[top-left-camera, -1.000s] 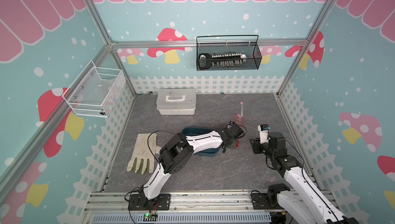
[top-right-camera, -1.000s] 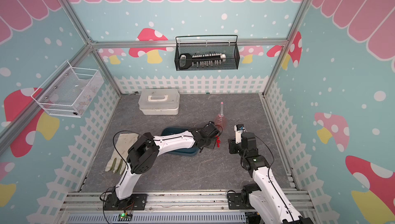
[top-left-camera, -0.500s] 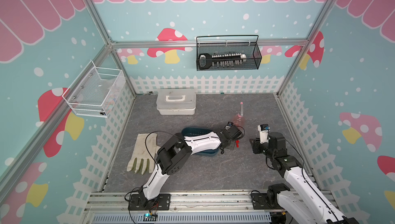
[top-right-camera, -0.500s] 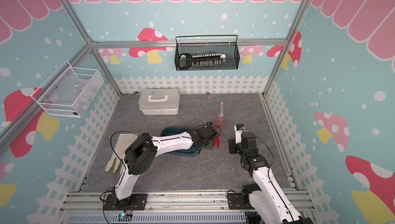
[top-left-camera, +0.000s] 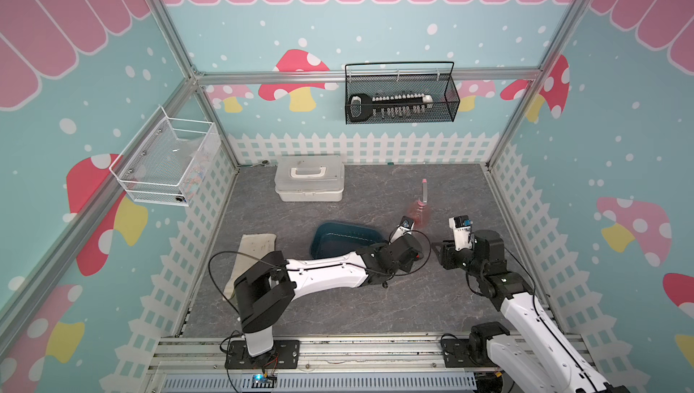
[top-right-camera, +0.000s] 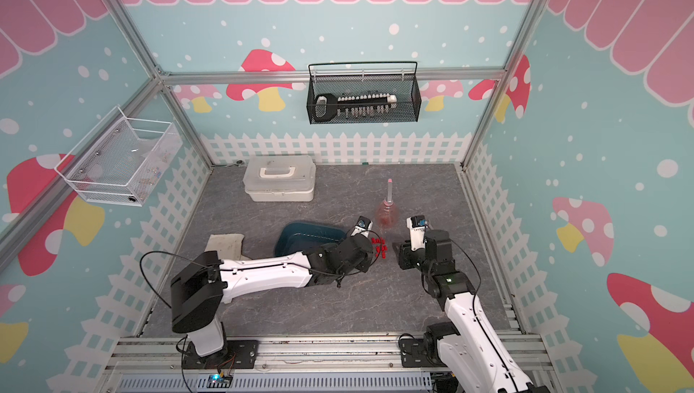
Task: Take the screw protection sleeves out of the storage box
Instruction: Adjust the storage box at the center of the board.
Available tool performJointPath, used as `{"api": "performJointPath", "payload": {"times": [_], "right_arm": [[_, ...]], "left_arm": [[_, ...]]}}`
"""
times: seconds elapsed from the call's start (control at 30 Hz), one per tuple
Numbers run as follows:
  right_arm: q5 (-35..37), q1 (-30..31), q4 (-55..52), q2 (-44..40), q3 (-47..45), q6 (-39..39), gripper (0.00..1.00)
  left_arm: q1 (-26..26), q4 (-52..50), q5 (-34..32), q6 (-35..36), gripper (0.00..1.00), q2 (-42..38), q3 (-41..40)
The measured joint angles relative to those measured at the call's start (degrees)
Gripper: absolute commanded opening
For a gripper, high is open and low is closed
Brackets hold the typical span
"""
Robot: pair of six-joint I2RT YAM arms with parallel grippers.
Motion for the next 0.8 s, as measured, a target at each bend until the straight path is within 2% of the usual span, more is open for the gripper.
{"api": "performJointPath", "payload": {"times": [0.1,0.17,0.27,0.37,0.47,0.57,0.7,0.8], "right_arm": [[-3.6,0.7,0.0,1.2,2.2,1.4,0.61],[-4.9,2.7,0.2,2.3,3.3,2.5,0.65],[-5.5,8.0,0.4,5.0,4.7,3.9,0.68],[-4.9,14.5,1.1,10.5,6.7,5.1,0.66],[-2.6,20.9,3.1,16.0,7.7,6.4,0.67],[-1.1,24.1,3.5,21.5,9.7,7.0,0.67],[0.4,25.3,4.2,29.0,14.3,7.4,0.53],[1.5,26.6,4.8,33.6,17.1,8.0,0.51]], "left_arm": [[-0.3,4.2,-4.4,0.0,0.22,-8.2,-7.4],[1.3,6.3,-6.6,-1.0,0.23,-15.2,-14.0],[6.2,8.5,-8.4,-3.4,0.25,-25.9,-23.6],[13.5,9.6,-8.1,-7.1,0.25,-35.1,-31.9],[22.5,10.3,-4.3,-11.5,0.25,-41.9,-39.2],[30.4,10.0,0.2,-14.8,0.25,-45.9,-43.9],[38.8,12.3,8.8,-19.0,0.25,-46.3,-47.3],[45.9,15.9,16.3,-22.3,0.25,-43.3,-49.6]]}}
